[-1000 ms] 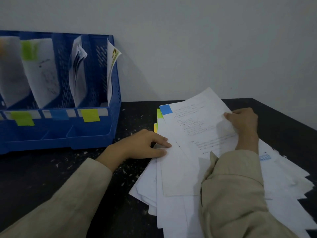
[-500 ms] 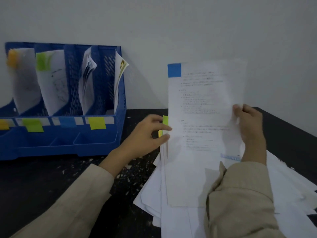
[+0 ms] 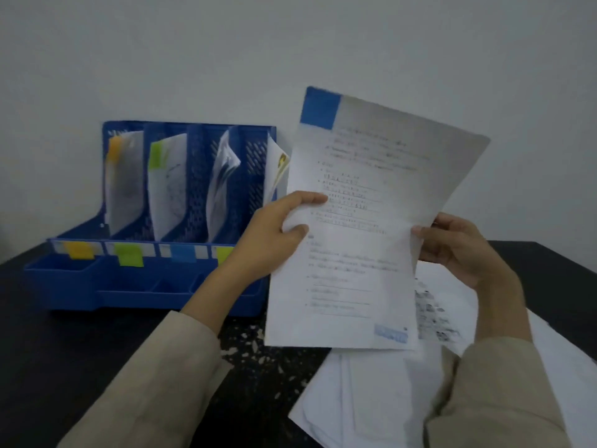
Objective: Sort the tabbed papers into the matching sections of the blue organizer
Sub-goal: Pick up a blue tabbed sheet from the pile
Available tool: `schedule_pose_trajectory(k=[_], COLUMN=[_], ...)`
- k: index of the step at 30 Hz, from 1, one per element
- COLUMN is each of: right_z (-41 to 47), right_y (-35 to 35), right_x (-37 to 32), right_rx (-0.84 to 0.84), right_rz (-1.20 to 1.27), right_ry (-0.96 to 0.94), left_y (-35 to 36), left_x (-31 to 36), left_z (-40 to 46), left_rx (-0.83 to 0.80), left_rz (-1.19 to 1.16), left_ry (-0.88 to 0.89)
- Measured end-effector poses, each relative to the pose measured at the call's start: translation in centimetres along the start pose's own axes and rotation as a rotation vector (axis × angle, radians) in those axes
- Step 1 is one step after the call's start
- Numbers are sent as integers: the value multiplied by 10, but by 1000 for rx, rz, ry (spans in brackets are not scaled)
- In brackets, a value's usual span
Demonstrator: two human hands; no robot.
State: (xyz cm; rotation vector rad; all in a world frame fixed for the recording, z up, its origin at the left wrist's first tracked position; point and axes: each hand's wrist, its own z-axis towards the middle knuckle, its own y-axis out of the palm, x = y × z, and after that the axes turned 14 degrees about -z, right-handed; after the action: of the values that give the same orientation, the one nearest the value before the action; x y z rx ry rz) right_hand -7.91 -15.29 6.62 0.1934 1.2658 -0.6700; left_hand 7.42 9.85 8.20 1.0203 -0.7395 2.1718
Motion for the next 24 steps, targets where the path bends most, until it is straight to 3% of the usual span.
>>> schedule_pose_trajectory(k=[8,19,24], right_z=[20,15,28], right_y=[77,215,241], right_x=[-44,-72,-71], right_rx=[-156,-198,-172], right_rz=[-273,-176,-339], right_ry=[2,-266,-361], left_y=[-87,-174,-191], left_x=[32,61,73], left_z=[-20,-73,-95], left_rx=[19,475,644], left_rz=[151,380,428], left_ry=[-65,-17,37])
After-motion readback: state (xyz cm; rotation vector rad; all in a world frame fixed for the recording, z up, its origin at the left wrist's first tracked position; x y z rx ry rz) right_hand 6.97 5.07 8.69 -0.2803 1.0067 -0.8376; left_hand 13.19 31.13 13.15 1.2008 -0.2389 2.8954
